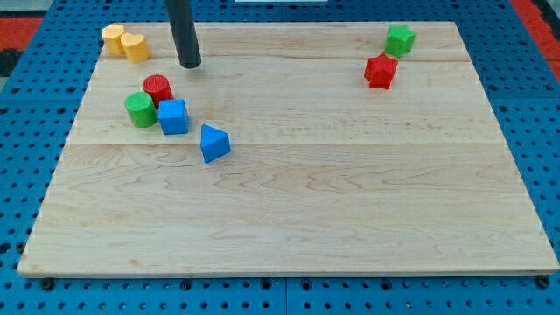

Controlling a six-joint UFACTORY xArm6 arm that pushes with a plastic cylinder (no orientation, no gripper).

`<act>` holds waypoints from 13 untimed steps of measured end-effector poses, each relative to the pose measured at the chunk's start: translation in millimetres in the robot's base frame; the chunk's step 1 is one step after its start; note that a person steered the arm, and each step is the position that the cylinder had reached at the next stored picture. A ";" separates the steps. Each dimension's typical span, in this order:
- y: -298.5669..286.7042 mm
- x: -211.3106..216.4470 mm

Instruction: Push the blue blocks in different directions

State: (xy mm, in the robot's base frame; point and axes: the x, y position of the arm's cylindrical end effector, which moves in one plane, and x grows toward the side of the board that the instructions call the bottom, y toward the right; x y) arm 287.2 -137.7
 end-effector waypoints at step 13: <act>122.3 217.6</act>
State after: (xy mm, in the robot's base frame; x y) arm 504.8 -15.4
